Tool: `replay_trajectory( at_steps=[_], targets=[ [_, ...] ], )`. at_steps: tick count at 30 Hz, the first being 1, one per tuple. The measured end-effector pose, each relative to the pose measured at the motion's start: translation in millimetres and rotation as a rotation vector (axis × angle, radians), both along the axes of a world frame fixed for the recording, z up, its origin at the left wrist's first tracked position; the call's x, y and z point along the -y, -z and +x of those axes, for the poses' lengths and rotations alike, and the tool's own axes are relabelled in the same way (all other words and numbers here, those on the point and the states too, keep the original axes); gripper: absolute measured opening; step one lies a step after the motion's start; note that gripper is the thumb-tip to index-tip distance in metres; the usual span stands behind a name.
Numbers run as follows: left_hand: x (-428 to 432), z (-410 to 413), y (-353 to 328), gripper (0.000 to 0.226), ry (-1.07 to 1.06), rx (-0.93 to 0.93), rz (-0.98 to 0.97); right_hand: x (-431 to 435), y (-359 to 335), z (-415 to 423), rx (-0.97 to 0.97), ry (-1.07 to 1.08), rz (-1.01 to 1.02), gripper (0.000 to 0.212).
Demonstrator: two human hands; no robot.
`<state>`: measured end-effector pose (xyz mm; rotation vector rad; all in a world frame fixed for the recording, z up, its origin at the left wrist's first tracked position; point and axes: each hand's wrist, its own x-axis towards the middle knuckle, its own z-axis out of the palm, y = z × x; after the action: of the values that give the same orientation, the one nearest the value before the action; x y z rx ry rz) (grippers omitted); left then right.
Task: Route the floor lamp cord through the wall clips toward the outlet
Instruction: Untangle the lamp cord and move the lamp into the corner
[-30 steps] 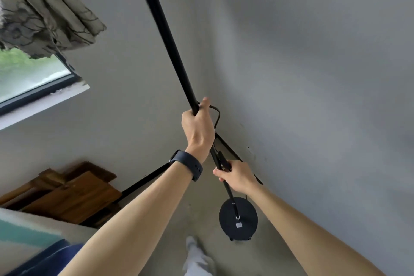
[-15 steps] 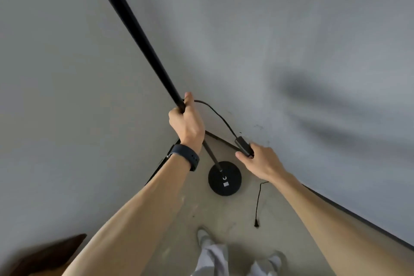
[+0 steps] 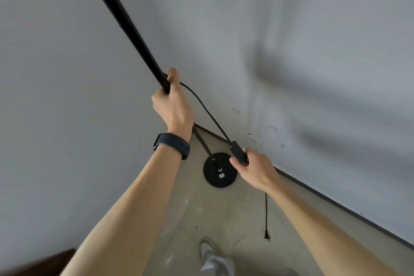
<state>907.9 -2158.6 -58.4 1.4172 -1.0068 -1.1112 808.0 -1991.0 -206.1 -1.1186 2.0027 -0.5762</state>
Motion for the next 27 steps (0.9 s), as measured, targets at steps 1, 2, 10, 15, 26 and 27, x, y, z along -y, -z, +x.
replay_trajectory(
  at_steps=[1,2,10,15,26,27],
  targets=[
    [0,-1,4,0.051,-0.005,0.001,-0.032,0,7,-2,0.01,0.007,-0.019,0.029],
    [-2,-2,11,0.05,-0.004,0.004,-0.069,0,14,-3,0.018,0.008,-0.037,0.029],
    [-15,5,160,0.04,0.167,0.141,-0.285,41,124,-6,-0.031,-0.036,-0.095,0.024],
    [-9,23,292,0.038,0.348,0.174,-0.352,67,244,-3,0.027,-0.034,-0.048,0.014],
    [18,41,548,0.028,0.496,0.357,-0.069,100,445,-5,-0.003,-0.036,-0.136,0.022],
    [19,36,558,0.04,0.461,0.293,-0.034,100,452,-6,-0.011,-0.041,-0.147,0.021]
  ],
)
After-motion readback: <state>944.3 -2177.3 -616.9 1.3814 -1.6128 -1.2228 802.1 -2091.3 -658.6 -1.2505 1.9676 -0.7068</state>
